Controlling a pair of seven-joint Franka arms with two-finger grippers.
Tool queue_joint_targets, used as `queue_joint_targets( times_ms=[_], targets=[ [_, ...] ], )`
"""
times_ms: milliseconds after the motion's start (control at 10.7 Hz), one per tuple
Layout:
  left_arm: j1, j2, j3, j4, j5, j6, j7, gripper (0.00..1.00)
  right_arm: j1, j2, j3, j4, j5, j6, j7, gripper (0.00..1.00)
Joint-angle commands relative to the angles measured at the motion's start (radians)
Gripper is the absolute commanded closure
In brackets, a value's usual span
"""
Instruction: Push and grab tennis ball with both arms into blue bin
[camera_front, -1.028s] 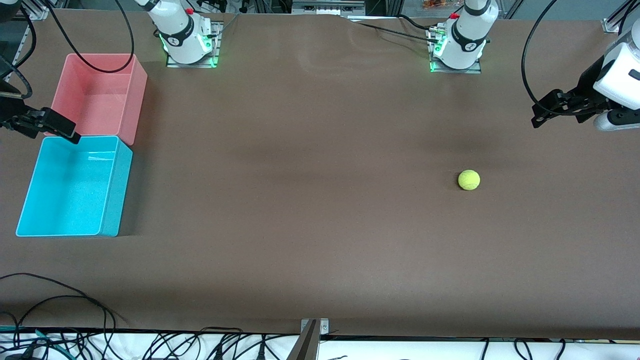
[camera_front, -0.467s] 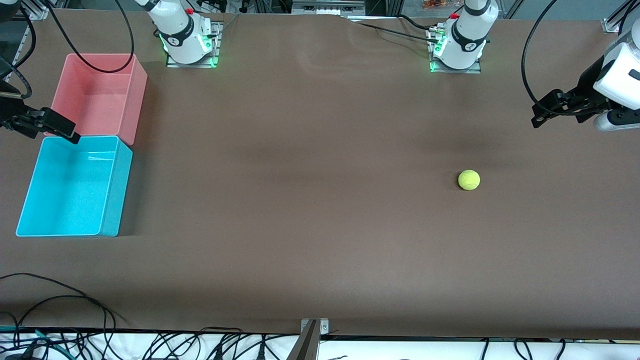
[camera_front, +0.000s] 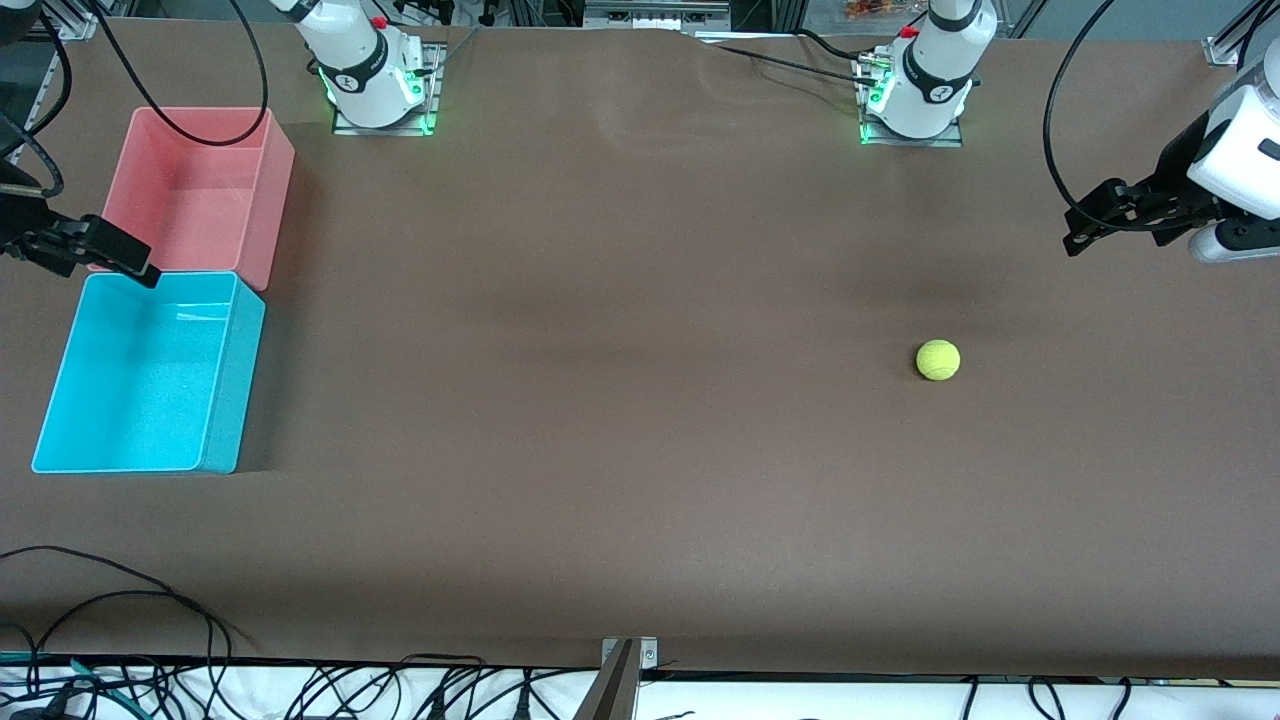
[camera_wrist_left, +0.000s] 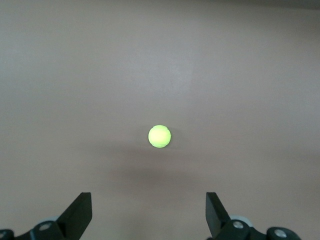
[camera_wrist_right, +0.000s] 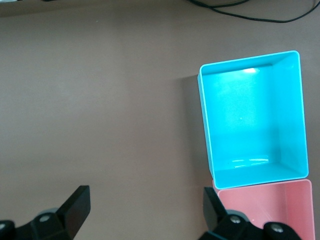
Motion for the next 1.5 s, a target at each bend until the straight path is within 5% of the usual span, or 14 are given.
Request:
queue_joint_targets(
  times_ms=[0, 841, 1402],
  targets=[
    [0.001, 0.004, 0.006, 0.002, 0.013, 0.010, -0.009, 0.00, -0.004, 0.012, -0.002, 0.030, 0.015, -0.021, -0.017, 0.00],
    [0.027, 0.157, 0.003, 0.020, 0.029, 0.019, -0.007, 0.00, -0.006, 0.012, -0.004, 0.030, 0.017, -0.022, -0.017, 0.00],
    [0.027, 0.154, 0.003, -0.001, 0.006, 0.019, 0.000, 0.00, -0.004, 0.012, -0.004, 0.023, 0.001, -0.021, -0.008, 0.00]
  ],
)
